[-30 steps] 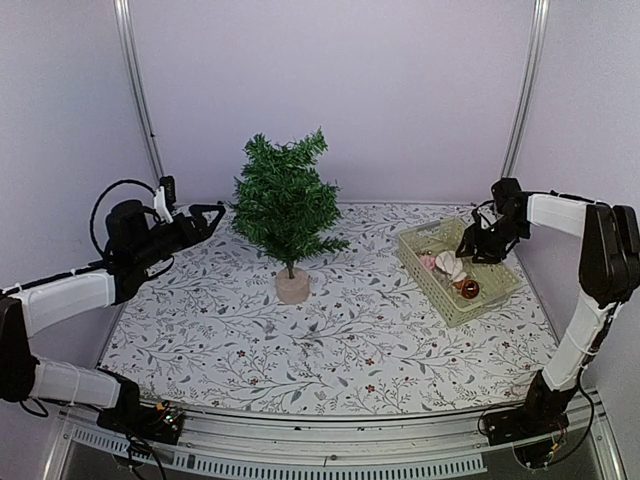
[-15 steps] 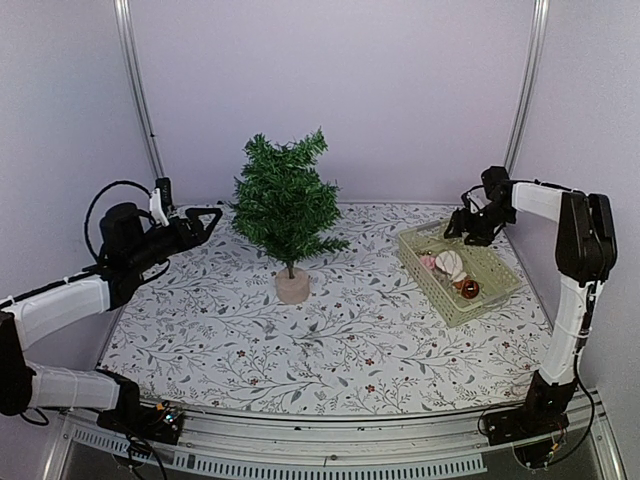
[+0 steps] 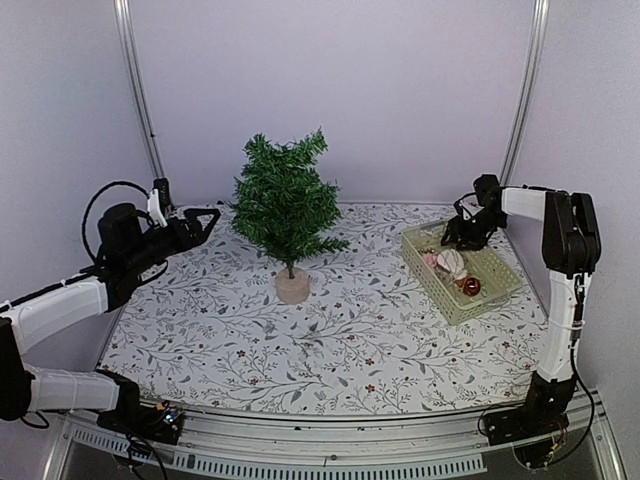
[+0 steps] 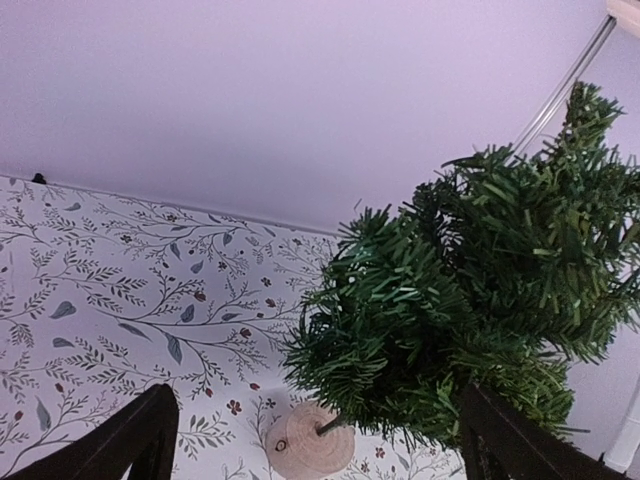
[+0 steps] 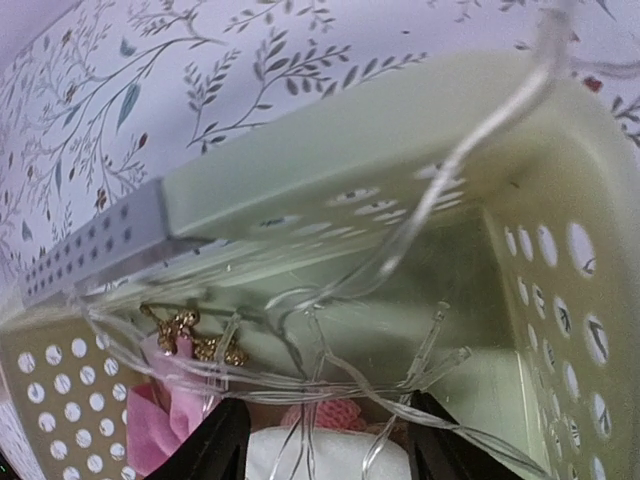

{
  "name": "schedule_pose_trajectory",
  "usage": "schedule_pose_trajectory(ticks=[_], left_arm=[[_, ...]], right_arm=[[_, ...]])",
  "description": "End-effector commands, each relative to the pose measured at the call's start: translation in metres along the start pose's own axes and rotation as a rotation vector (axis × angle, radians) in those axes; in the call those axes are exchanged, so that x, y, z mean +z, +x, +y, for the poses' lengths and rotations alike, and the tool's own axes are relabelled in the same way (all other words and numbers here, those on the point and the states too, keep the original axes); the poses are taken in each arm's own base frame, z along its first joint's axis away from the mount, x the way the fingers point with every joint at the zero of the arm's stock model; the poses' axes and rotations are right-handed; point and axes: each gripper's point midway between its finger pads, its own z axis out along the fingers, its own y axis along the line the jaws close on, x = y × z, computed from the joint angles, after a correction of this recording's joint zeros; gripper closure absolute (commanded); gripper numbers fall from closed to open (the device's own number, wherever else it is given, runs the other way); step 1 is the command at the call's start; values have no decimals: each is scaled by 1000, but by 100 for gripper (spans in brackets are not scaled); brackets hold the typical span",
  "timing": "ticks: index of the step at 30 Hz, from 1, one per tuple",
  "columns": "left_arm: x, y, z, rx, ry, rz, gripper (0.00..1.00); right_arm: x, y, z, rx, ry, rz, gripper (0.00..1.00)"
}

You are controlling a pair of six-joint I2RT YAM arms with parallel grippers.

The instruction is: Decorate the small christmas tree

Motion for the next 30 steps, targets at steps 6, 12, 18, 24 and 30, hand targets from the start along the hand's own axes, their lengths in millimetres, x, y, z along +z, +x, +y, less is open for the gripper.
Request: schedule_pose_trajectory(ticks=[6,12,18,24,30], left_arm=[[-5,-6,4,30,-34,-15,1],[-7,-8,3,35,-36,-22,1],[-8,-14,0,51,-34,-39,1],[-8,-21,-3,68,-31,-48,1],[-6,-30,-8,90,-22,-61,1]], right_arm=[[-9,-29,-8,-14,60,-83,91],[-51,-48,9,-40,52,-169,100],[-112,-59,36,-62,13,-273,100],[-175,-62,65,-95,-35,-367,100],[-247,-69,96,-163,-79,-492,100]])
